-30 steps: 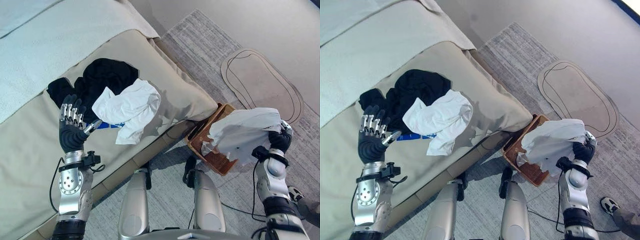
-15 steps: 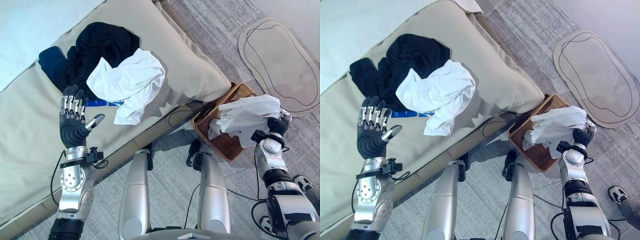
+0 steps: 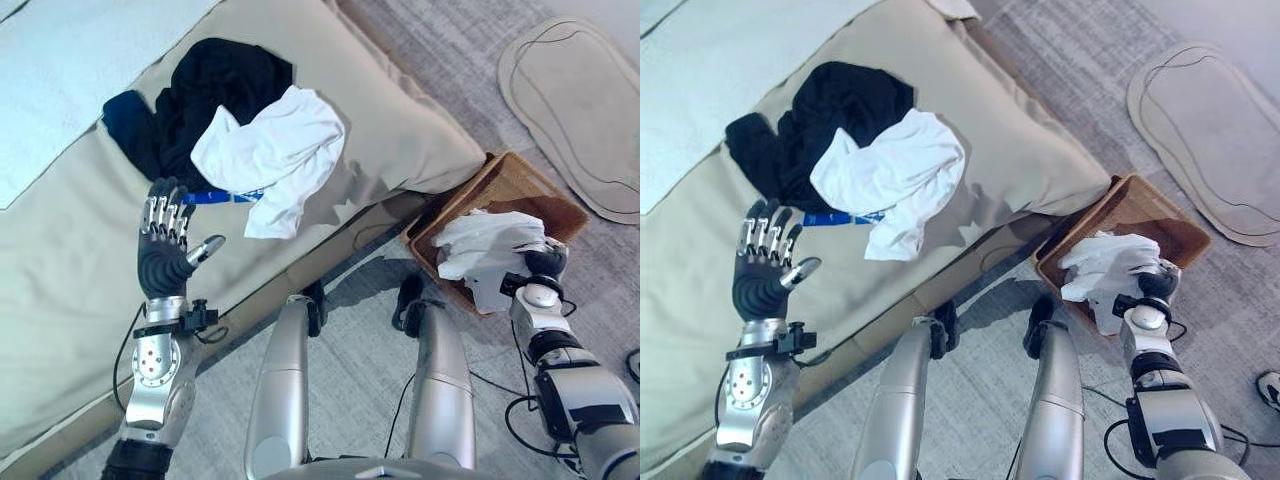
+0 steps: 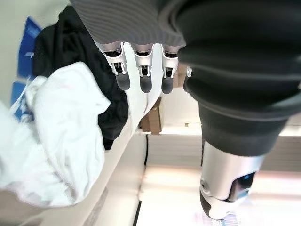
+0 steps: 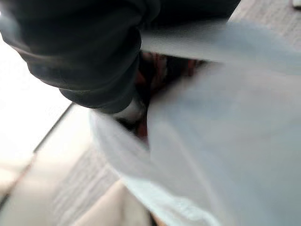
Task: Pick up clothes into the bucket
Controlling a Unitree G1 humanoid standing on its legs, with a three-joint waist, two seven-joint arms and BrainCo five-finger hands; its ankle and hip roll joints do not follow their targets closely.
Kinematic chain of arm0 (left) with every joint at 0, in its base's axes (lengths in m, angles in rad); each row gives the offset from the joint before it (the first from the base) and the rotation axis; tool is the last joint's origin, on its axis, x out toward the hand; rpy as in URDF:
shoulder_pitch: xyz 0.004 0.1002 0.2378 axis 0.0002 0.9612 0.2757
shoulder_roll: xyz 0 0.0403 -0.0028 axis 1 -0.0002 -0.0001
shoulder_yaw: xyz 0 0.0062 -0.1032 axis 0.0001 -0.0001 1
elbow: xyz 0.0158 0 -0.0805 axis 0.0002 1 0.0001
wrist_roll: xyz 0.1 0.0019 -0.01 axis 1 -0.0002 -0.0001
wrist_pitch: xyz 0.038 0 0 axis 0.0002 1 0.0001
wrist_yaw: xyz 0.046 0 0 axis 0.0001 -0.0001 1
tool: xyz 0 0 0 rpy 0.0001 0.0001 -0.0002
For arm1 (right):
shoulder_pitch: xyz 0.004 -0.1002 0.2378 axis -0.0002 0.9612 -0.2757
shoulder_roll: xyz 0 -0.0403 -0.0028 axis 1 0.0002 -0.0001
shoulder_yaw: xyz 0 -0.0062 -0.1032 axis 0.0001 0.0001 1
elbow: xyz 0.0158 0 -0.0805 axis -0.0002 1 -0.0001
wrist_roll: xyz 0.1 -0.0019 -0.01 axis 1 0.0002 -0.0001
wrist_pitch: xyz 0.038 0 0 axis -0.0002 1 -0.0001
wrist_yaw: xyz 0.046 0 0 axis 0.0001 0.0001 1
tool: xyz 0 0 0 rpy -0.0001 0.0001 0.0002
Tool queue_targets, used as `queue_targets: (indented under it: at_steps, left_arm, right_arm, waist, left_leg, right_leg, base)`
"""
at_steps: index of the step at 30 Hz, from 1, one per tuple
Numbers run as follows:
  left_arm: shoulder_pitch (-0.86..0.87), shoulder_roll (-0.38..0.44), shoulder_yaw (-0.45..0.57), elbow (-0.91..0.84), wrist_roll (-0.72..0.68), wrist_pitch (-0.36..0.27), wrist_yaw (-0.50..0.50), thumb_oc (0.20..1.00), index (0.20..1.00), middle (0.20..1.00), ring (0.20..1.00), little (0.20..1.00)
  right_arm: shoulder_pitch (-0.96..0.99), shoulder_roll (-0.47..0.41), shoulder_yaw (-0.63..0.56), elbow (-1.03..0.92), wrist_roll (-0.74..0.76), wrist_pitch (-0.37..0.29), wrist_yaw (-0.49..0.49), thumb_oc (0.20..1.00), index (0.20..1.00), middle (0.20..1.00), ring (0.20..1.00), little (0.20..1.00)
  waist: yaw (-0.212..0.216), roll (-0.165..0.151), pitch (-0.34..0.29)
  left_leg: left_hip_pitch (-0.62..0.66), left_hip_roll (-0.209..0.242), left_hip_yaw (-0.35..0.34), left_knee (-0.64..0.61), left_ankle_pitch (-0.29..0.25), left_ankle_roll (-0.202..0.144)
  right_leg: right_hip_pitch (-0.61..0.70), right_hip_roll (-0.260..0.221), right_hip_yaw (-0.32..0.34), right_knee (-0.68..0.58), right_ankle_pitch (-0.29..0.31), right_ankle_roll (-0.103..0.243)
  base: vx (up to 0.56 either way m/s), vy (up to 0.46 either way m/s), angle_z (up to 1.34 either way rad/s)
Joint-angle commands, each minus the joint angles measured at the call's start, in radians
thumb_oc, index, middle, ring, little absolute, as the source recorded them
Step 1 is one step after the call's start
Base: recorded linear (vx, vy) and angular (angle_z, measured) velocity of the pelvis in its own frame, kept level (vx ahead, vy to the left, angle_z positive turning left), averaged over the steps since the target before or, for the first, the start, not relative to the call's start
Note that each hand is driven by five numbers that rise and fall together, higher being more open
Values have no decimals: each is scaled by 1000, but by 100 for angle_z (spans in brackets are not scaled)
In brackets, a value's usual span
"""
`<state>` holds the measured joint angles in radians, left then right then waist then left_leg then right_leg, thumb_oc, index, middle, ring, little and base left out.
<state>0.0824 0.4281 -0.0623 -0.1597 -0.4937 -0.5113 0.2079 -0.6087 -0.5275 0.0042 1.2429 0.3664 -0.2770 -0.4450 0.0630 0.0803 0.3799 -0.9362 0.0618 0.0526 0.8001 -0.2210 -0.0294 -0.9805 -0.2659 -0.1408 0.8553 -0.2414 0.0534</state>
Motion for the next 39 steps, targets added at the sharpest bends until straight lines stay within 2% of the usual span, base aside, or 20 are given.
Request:
queue_targets:
  at_steps: [1, 10, 14, 15, 16, 17, 18, 20, 26, 28, 29, 31, 32, 33, 34, 35, 39]
  left_arm:
    - [11, 8, 3, -86, -8, -49, 18, 1000, 1000, 1000, 1000, 1000]
    - [3, 6, 7, -67, -10, -49, 11, 1000, 1000, 1000, 1000, 1000]
    - [-7, 9, 0, -37, -6, -47, 2, 1000, 1000, 1000, 1000, 1000]
    - [-17, 9, -7, -18, -9, -43, -4, 1000, 1000, 1000, 1000, 1000]
    - [-17, 9, -7, -16, -9, -44, -5, 1000, 1000, 1000, 1000, 1000]
    - [-20, 9, -10, -8, -9, -40, -9, 1000, 1000, 1000, 1000, 1000]
    - [-24, 10, -12, 2, -4, -38, -11, 1000, 1000, 1000, 1000, 1000]
    - [-34, 12, -19, 30, 16, -30, -7, 1000, 1000, 1000, 1000, 1000]
    - [-47, 11, -10, 99, 73, -10, 5, 1000, 1000, 1000, 1000, 1000]
    - [-42, 19, 8, 151, 177, 24, 35, 1000, 1000, 1000, 1000, 1000]
    - [-63, 12, 10, 193, 213, 34, 56, 1000, 1000, 1000, 1000, 1000]
    - [-73, 10, 8, 207, 226, 34, 63, 1000, 1000, 1000, 1000, 1000]
    - [-106, 4, 2, 254, 274, 38, 103, 1000, 1000, 1000, 1000, 1000]
    - [-107, 4, 1, 255, 275, 38, 105, 1000, 1000, 1000, 1000, 1000]
    - [-123, -5, 1, 280, 293, 46, 122, 1000, 1000, 1000, 1000, 1000]
    - [-119, -14, 3, 295, 301, 48, 126, 1000, 1000, 1000, 1000, 1000]
    - [-160, 10, -7, 350, 409, 55, 179, 1000, 1000, 1000, 1000, 1000]
  right_arm:
    - [-32, -57, -34, 43, 40, -23, -31, 1000, 1000, 1000, 1000, 1000]
    - [-12, -79, -56, 20, 61, -34, -34, 1000, 1000, 1000, 1000, 1000]
    - [-18, -91, -66, 0, 80, -48, -32, 1000, 1000, 1000, 1000, 1000]
    - [-19, -93, -67, -14, 90, -53, -23, 1000, 1000, 1000, 1000, 1000]
    - [-18, -93, -66, -13, 89, -53, -23, 1000, 1000, 1000, 1000, 1000]
    - [-18, -95, -64, -19, 89, -54, -20, 1000, 1000, 1000, 1000, 1000]
    - [-19, -95, -61, -25, 84, -53, -21, 1000, 1000, 1000, 1000, 1000]
    - [-18, -92, -59, -30, 75, -52, -25, 1000, 1000, 1000, 1000, 1000]
    - [65, -36, -39, -126, 18, -52, -25, 1000, 1000, 1000, 1000, 1000]
    - [176, 43, -41, -261, -17, -60, -6, 1000, 1000, 1000, 1000, 1000]
    - [251, 90, -31, -367, -45, -68, 9, 1000, 1000, 1000, 1000, 1000]
    - [267, 101, -37, -398, -50, -71, 7, 1000, 1000, 1000, 1000, 1000]
    - [295, 127, -27, -456, -62, -81, 8, 1000, 1000, 1000, 1000, 1000]
    - [296, 127, -28, -458, -63, -80, 7, 1000, 1000, 1000, 1000, 1000]
    - [308, 144, -22, -475, -60, -87, 11, 1000, 1000, 1000, 1000, 1000]
    - [323, 157, -18, -495, -60, -84, 21, 1000, 1000, 1000, 1000, 1000]
    - [340, 199, 21, -567, -72, -83, 56, 1000, 1000, 1000, 1000, 1000]
  waist:
    - [-13, 4, -49]
    - [-23, -6, -71]
    - [-30, -13, -79]
    - [-34, -18, -76]
    - [-33, -17, -79]
    - [-34, -18, -81]
    - [-36, -20, -78]
    - [-38, -24, -81]
    - [-52, -34, -93]
    - [-67, -43, -75]
    - [-74, -51, -51]
    - [-79, -51, -46]
    - [-77, -49, -47]
    - [-77, -51, -47]
    - [-76, -45, -49]
    - [-78, -46, -49]
    - [-92, -69, -31]
  left_leg:
    - [-14, 25, -30, 49, -43, 13]
    - [44, 33, -32, -76, 5, 4]
    - [100, 37, -32, -180, 49, -5]
    - [119, 40, -25, -238, 106, -4]
    - [134, 40, -33, -240, 83, -12]
    - [153, 41, -35, -271, 94, -15]
    - [164, 41, -27, -302, 132, -9]
    - [206, 46, -32, -350, 153, -16]
    - [314, 64, -47, -424, 179, -31]
    - [345, 85, -71, -366, 186, -55]
    - [331, 80, -94, -287, 222, -63]
    - [341, 85, -96, -313, 239, -67]
    - [353, 72, -124, -448, 279, -71]
    - [356, 71, -123, -454, 282, -71]
    - [372, 65, -122, -530, 307, -65]
    - [424, 71, -99, -574, 296, -51]
    - [435, 53, -36, -547, 271, -24]
  right_leg:
    - [65, -10, 29, -32, 29, 40]
    - [115, -2, 12, -137, 67, 49]
    - [170, 8, -5, -232, 103, 60]
    - [195, 9, -25, -294, 150, 54]
    - [208, 13, -19, -291, 128, 64]
    - [224, 16, -22, -316, 136, 67]
    - [233, 16, -31, -343, 170, 59]
    - [273, 19, -41, -382, 185, 62]
    - [389, 42, -54, -456, 193, 59]
    - [502, 69, -67, -490, 166, 38]
    - [544, 78, -84, -488, 149, 16]
    - [554, 77, -94, -492, 142, 14]
    - [551, 77, -87, -492, 151, 28]
    - [551, 75, -86, -492, 151, 28]
    - [550, 78, -78, -487, 154, 36]
    - [547, 76, -60, -476, 153, 42]
    - [536, 46, -9, -486, 191, 73]
  base:
    - [3, -17, 4]
    - [3, -21, 2]
    - [-29, -42, 1]
    - [-24, -49, -1]
    - [-15, -50, -4]
    - [1, -32, -1]
    - [-68, -45, 1]
    - [-25, -66, 4]
    - [45, -101, 3]
    - [80, -183, 6]
    - [29, -103, 7]
    - [11, 10, -2]
    - [20, 84, 2]
    - [72, 177, 12]
    - [95, 156, 9]
    - [120, 223, -3]
    - [39, 194, -35]
